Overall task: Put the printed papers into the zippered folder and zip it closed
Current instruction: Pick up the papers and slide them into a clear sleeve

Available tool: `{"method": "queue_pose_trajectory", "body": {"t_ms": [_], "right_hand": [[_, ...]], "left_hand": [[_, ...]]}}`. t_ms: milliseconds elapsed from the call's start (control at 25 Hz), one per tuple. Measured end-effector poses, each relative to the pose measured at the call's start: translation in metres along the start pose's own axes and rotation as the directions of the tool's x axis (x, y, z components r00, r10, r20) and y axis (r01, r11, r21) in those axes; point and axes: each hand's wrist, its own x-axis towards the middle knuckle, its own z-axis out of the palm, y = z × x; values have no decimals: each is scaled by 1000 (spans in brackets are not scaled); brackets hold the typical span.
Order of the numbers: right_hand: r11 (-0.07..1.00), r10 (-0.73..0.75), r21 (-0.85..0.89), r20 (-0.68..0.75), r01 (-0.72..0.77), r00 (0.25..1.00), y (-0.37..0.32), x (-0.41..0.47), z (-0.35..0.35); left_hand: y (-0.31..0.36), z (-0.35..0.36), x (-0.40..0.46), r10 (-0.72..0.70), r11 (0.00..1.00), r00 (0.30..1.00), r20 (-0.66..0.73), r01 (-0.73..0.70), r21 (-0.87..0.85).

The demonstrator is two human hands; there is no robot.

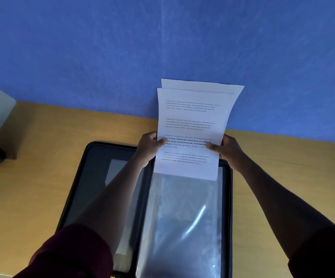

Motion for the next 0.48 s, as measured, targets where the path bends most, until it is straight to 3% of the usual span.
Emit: {"method": "queue_pose_trajectory", "body": {"t_ms": [120, 240, 360, 480], "right_hand": [[999, -20, -32, -16, 19, 1000, 3, -2, -2], [999, -17, -37, -44, 15, 999, 1, -3, -3], [999, 33, 20, 25, -33, 999, -1, -7, -3], [998, 66, -32, 123, -62, 990, 0, -10, -6]], "left_hand": [[4, -3, -2, 9, 999, 995, 97, -14, 48], [2, -10, -1, -22, 964, 982, 186, -28, 263], [1, -11, -1, -11, 929, 992, 122, -35, 368], [-1, -9, -2, -10, 918, 997, 78, -21, 395]]}}
